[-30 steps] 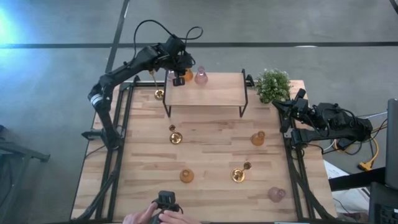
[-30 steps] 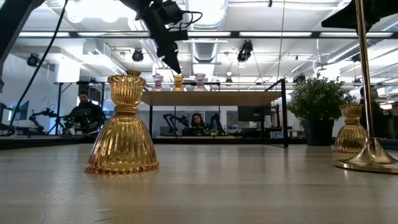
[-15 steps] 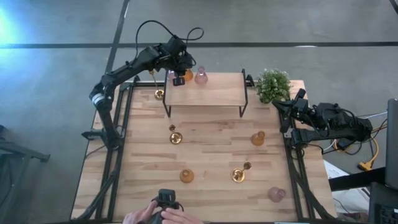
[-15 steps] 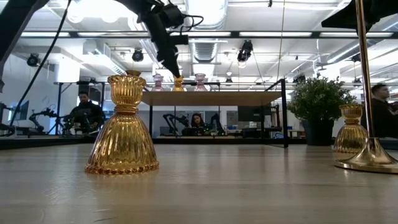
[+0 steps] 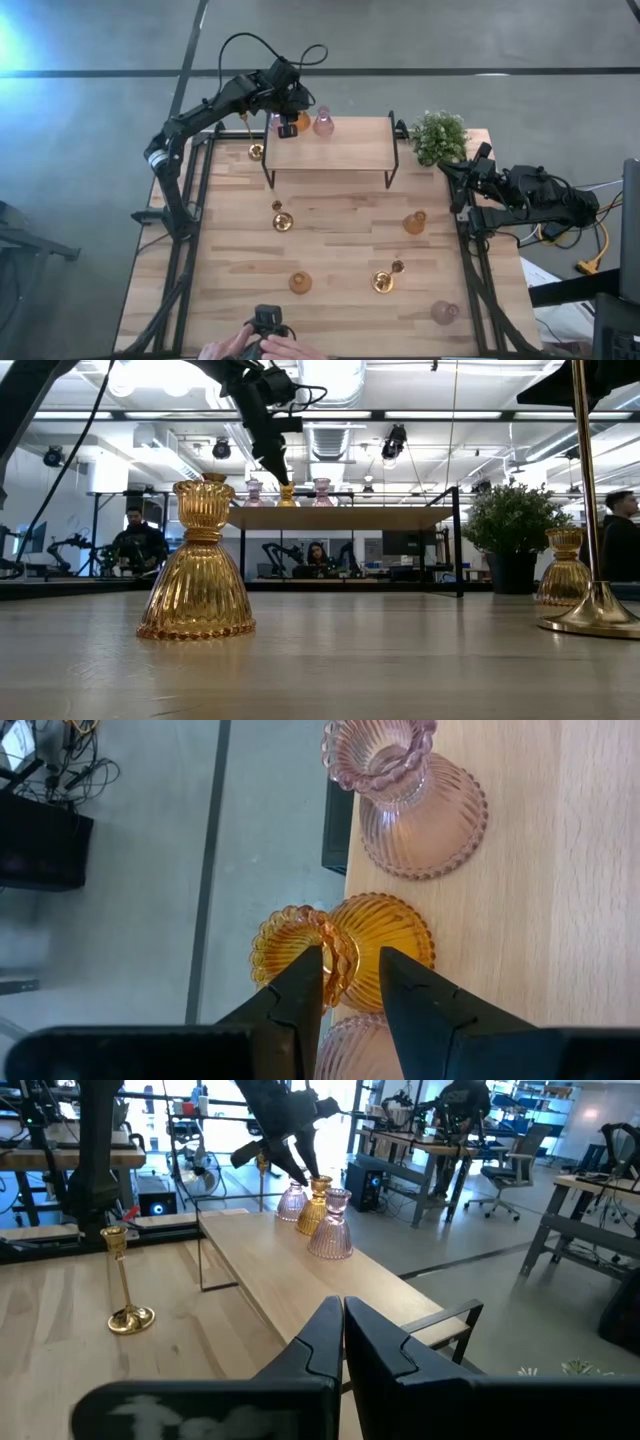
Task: Pick & Place candle stick holders
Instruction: Adjust the glass candle holders on the shelf
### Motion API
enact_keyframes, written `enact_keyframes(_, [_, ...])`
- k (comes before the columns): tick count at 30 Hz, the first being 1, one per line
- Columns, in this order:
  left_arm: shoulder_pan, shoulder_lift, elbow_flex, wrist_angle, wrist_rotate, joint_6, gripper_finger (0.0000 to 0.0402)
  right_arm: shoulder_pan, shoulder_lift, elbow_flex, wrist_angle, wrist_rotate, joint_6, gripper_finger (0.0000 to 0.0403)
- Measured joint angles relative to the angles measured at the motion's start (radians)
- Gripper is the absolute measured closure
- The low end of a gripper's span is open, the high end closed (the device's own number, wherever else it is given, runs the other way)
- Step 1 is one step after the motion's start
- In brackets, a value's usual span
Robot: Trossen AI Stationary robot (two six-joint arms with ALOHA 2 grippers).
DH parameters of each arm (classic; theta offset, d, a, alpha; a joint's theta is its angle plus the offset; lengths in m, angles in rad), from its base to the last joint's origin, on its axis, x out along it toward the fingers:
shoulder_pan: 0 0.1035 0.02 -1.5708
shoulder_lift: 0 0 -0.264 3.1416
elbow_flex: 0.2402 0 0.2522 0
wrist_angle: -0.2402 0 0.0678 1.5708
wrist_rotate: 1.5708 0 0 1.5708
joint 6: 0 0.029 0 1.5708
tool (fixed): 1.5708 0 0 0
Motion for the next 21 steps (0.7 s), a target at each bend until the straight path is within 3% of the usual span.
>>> enact_keyframes(21, [-0.010,0.000,0.000,-0.025,0.018,-0.041,0.0296,0.000,0.000,0.000,0.000,0.000,0.000,0.0394])
